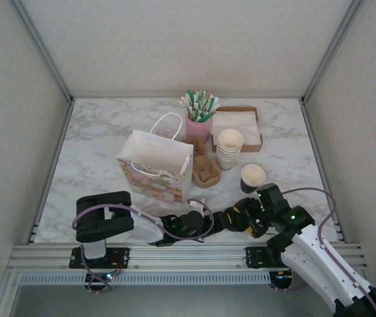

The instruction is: Pack the takeout coffee

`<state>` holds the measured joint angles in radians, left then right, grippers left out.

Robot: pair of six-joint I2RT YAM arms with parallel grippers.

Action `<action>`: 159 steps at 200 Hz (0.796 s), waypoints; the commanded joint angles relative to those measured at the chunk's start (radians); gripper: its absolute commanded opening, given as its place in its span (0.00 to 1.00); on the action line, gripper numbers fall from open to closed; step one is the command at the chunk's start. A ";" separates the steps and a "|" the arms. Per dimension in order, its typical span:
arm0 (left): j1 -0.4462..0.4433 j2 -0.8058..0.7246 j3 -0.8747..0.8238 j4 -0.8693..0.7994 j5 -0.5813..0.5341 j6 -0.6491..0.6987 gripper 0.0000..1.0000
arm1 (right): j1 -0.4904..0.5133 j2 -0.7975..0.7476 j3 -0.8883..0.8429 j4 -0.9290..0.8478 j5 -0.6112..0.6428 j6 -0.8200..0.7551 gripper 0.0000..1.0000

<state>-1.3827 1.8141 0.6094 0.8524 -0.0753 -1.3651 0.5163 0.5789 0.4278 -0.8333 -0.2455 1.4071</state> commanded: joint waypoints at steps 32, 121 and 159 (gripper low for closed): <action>0.003 0.041 0.027 0.033 0.028 -0.006 0.75 | -0.006 -0.004 -0.025 -0.022 -0.009 0.009 0.76; 0.004 0.034 0.011 -0.073 -0.008 -0.066 0.73 | -0.007 -0.036 -0.010 -0.031 -0.010 0.020 0.76; 0.004 0.038 0.004 -0.081 -0.018 -0.082 0.73 | -0.008 -0.036 -0.005 -0.029 -0.014 0.020 0.76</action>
<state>-1.3827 1.8400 0.6151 0.8776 -0.0719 -1.4231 0.5117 0.5529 0.4240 -0.8421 -0.2356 1.4101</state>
